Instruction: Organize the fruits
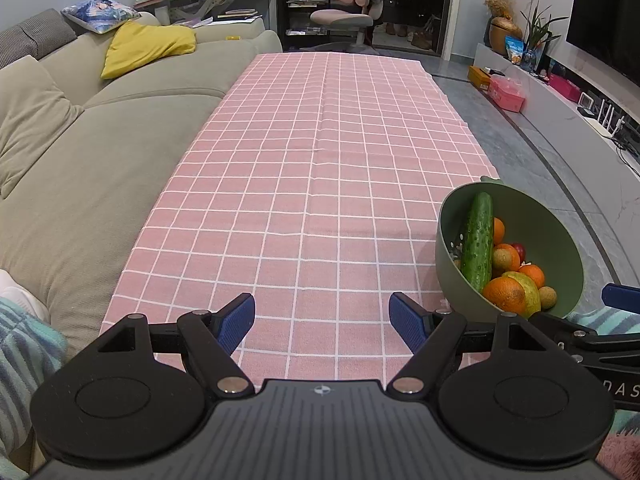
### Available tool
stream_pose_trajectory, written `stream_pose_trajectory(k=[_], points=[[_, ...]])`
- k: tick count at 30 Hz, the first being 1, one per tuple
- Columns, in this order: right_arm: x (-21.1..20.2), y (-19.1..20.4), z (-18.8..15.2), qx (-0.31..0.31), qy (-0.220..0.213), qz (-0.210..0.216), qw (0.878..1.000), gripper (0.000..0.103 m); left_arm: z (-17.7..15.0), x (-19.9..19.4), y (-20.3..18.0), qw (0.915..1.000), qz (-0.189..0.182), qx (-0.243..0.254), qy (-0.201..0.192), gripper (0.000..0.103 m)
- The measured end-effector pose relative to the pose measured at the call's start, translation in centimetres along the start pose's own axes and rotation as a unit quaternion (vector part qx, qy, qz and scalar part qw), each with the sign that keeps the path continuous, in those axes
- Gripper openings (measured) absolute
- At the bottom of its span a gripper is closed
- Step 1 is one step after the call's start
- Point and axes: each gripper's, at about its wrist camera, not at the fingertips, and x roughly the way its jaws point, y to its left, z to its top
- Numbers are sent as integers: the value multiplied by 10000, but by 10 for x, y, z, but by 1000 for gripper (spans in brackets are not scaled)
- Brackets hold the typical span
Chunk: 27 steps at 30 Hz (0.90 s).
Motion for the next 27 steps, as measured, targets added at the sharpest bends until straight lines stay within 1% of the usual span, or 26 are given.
stream_pose_trajectory(k=[27], points=[[1, 0, -1, 31, 31, -5, 10000, 94, 1, -2, 0, 10000, 54, -50, -39, 89]])
